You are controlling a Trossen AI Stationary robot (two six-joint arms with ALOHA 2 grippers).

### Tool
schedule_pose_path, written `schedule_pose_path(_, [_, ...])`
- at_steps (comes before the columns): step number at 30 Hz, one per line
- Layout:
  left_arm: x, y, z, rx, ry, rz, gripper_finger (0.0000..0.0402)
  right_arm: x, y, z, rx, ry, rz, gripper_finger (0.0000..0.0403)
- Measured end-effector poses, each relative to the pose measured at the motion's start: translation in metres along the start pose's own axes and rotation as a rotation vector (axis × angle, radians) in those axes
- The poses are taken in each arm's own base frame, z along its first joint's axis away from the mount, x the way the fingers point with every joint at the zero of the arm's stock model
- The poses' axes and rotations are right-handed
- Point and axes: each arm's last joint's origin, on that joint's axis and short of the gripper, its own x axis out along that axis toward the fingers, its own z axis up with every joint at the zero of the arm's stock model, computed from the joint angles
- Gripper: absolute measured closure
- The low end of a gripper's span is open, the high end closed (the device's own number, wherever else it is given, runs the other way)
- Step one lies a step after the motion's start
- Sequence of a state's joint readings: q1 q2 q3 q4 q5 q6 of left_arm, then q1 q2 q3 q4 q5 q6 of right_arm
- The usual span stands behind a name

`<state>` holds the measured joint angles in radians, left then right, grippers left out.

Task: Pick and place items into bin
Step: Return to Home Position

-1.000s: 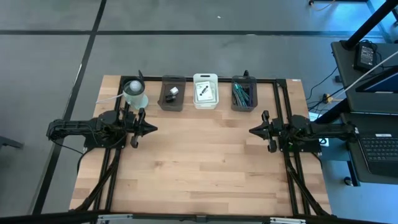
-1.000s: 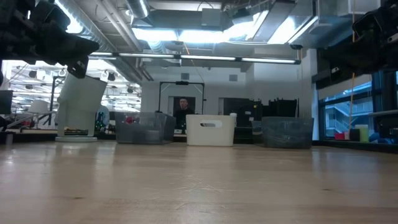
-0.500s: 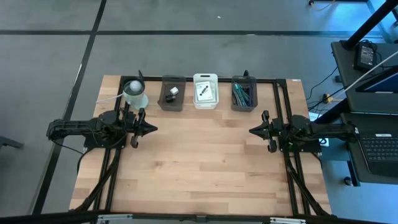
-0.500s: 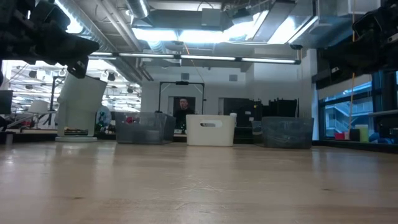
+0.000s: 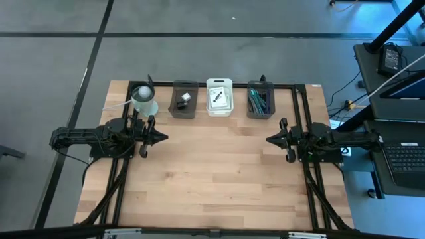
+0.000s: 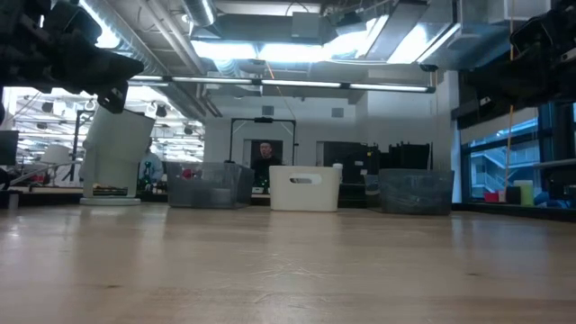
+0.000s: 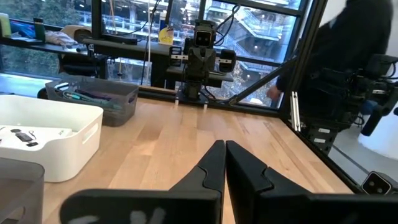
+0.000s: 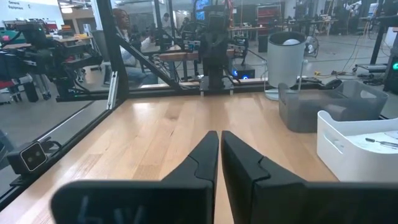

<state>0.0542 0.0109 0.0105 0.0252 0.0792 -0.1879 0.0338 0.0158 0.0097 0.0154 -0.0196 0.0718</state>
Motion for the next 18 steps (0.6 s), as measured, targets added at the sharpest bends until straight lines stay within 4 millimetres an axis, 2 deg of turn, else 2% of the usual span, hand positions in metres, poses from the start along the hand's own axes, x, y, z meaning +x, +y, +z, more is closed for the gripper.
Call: schedule_pose_path(18, [0.0,0.0,0.0001,0.0,0.0,0.0,0.0395,-0.0007,0.0001,0.001,0.001,-0.011,0.001,0.0377])
